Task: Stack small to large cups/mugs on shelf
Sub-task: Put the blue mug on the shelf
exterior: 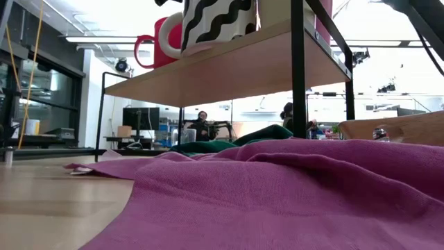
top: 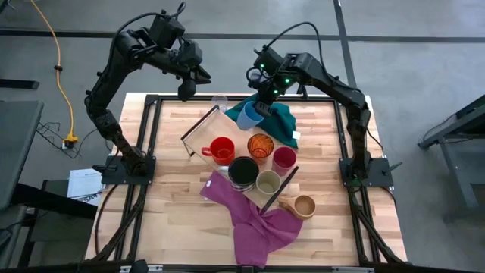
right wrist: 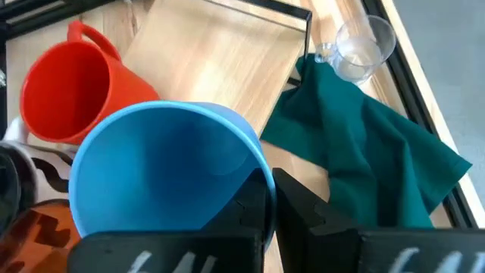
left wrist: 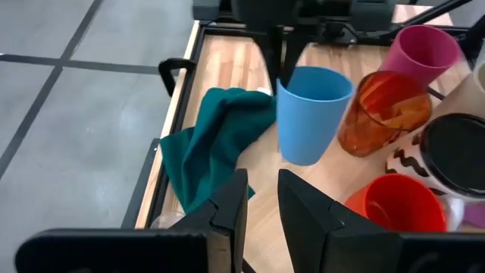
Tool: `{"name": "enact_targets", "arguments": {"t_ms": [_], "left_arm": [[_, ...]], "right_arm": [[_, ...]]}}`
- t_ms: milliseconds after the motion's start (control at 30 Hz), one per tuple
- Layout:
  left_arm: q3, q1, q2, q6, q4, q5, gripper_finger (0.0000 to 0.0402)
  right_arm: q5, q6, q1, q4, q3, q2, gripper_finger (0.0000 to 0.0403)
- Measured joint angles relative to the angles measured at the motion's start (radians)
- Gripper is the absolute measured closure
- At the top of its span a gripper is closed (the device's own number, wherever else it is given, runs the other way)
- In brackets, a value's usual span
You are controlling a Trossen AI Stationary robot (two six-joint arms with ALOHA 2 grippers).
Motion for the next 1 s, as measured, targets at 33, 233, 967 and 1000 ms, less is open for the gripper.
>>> {"name": "enact_targets", "arguments": {"t_ms": [33,233,967,1000], "left_arm": [[0.0,-0.002,-0.001,0.0,0.0,0.002,0.0337],[0.0,-0.021,-0.002,-0.008,0.001,-0.007,0.0337],[0.0,-0.145,-0.001,-0.042,-0.011,-0.082,0.0337],[0.0,-0.148,-0.001,-0.042,-0.014,-0.085,0.0337]], "right_arm": [[-0.002,-0.001,0.0,0.001,0.0,-0.002,0.0403],[-0.019,-0.014,0.016,0.003,0.0,-0.003,0.0403],[-0.005,-0.076,0.039,-0.008,-0.002,0.039,0.0403],[-0.005,-0.075,0.04,-0.001,-0.002,0.04,0.0403]]}}
